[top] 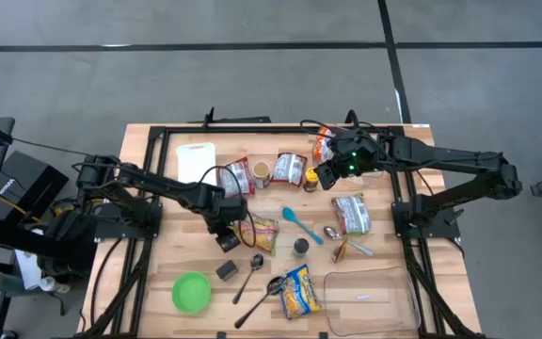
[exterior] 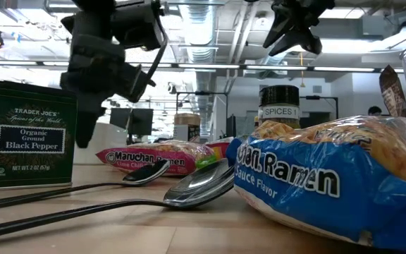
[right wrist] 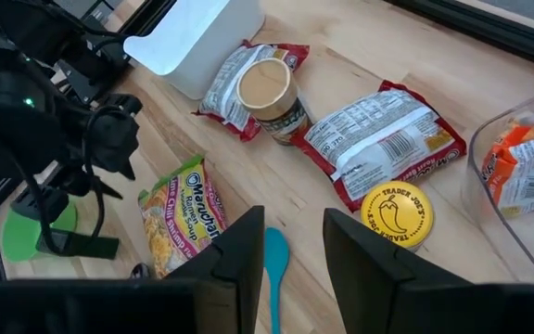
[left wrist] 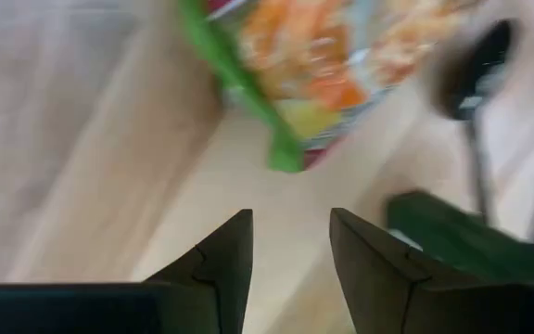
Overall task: Pick & Place Food Item
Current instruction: Put the left green noodle pack into the top transparent bin
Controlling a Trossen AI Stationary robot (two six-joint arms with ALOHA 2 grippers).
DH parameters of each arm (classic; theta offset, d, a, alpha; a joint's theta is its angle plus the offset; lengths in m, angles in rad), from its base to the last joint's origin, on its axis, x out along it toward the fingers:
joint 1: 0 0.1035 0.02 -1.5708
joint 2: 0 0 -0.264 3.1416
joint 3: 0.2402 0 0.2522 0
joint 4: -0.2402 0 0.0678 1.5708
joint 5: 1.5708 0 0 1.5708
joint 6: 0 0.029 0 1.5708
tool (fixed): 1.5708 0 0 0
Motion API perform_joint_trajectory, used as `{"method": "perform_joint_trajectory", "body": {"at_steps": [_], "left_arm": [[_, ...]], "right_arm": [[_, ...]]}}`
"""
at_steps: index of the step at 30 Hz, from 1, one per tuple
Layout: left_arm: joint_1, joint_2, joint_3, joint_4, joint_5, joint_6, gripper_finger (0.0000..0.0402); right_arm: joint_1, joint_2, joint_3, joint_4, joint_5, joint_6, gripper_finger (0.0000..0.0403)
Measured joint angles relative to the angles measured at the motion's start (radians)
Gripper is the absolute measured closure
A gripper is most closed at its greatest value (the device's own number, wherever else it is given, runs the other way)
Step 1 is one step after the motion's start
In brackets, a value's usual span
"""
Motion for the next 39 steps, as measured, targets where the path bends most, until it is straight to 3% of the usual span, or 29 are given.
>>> {"method": "perform_joint_trajectory", "body": {"at_steps": [3,13,18,26,33,39], "left_arm": [[-0.022,0.000,-0.007,0.005,-0.053,-0.013,0.0262],[-0.039,-0.042,-0.010,0.012,-0.092,-0.017,0.0262],[-0.039,-0.173,-0.010,0.014,-0.147,-0.044,0.0262],[-0.037,-0.408,-0.020,0.051,-0.338,-0.132,0.0262],[-0.028,-0.571,-0.240,0.292,-0.299,-0.316,0.0262],[-0.025,-0.638,-0.447,0.502,-0.254,-0.471,0.0262]], "right_arm": [[0.000,0.000,0.000,0.000,0.000,-0.002,0.0295],[0.000,0.000,0.000,-0.002,0.000,-0.003,0.0295],[0.005,0.000,0.000,-0.009,0.000,-0.003,0.0295],[0.014,0.000,-0.001,0.001,0.000,-0.026,0.0295],[0.021,0.000,-0.001,0.007,0.000,-0.026,0.0295],[0.027,0.000,-0.001,0.014,0.000,-0.026,0.0295]]}}
